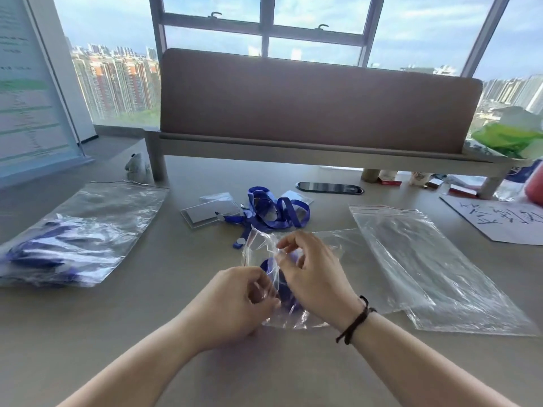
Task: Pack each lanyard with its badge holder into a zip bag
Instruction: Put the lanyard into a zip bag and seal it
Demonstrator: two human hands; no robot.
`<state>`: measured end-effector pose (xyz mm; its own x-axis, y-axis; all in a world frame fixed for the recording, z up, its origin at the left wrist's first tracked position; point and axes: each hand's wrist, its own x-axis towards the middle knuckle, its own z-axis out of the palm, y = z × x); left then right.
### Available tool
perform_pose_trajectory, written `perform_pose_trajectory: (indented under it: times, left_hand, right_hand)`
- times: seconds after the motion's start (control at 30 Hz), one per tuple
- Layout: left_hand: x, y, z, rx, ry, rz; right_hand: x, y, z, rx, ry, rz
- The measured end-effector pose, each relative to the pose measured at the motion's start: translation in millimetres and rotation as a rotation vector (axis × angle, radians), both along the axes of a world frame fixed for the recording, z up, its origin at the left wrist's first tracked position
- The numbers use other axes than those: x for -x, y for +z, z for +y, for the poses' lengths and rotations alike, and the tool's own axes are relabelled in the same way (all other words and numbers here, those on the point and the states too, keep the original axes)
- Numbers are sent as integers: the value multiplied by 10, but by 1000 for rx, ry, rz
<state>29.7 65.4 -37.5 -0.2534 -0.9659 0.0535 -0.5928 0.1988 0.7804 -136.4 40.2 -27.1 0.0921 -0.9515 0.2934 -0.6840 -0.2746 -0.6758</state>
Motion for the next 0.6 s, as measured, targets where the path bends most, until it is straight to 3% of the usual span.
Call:
perform_pose_trajectory:
  times: [0.13,0.2,0.3,0.5,0.6]
  left_hand:
    - [-46,-2,-53,-6,120,36]
    - [-109,-25,-101,23,159,-10]
    - [-206,-90,-177,21,217,-45]
    - [-316,-117,-258,55,329,-65]
    - [-330,-97,-255,88,376,-71]
  right_hand:
    - [-131,98,-363,-19,101,167]
    - [-183,125,-612,-130,147,252]
    - [-266,165,-832,-384,262,189]
    - [-296,116,-1009,-336,207,291]
    - [-254,82,-1029,-370,185,241]
